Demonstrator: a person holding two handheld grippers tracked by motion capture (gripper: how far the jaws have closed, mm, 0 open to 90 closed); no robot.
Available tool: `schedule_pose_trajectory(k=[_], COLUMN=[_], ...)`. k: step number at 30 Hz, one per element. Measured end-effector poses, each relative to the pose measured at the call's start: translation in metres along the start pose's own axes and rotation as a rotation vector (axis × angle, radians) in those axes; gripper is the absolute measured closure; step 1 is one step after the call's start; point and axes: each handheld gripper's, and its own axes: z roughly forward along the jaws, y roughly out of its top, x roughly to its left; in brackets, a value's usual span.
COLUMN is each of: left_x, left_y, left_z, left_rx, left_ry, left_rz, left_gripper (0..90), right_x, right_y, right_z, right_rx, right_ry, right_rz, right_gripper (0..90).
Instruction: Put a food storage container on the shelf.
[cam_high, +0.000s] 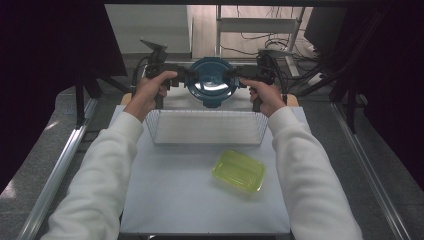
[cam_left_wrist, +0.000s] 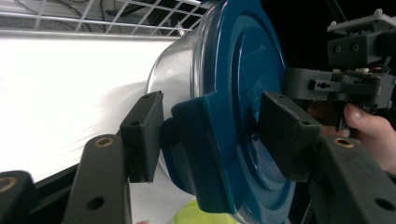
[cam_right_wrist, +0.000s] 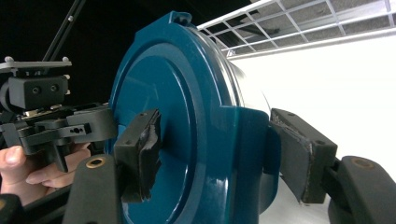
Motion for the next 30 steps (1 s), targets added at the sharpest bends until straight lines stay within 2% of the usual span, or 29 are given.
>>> schedule_pose_trajectory(k=[14,16,22,24,27,28,30], left_x=[0.019,0.022,0.020,0.017,0.014,0.011,0.006], left_y=[0.002,0.001,-0.001,-0.002,-0.002,-0.004,-0.005], left_z=[0.008,0.008,0.008,0.007,0.003,0.000,-0.005], left_rx=[-0.016,-0.027,-0.041,-0.060,-0.090,-0.106,-0.116], left_ry=[-0.016,-0.029,-0.020,0.009,0.031,0.070,0.087], left_rz=[-0.095,-0.091,-0.079,-0.047,-0.039,-0.023,0.009], left_gripper=[41.3,41.4,40.5,38.1,24.7,22.9,20.8], right_x=[-0.012,-0.012,-0.010,-0.008,0.000,0.002,0.008], right_y=[0.005,0.005,0.004,0.003,0.002,0.002,0.000], right_z=[0.012,0.013,0.014,0.014,0.012,0.011,0.006], right_rx=[0.009,0.010,-0.002,-0.008,-0.046,-0.055,-0.062], right_ry=[-0.008,-0.010,-0.017,-0.033,-0.063,-0.076,-0.121], right_rz=[0.089,0.089,0.093,0.076,0.028,0.018,-0.035], right_gripper=[35.7,35.9,35.1,29.4,16.6,13.6,10.0])
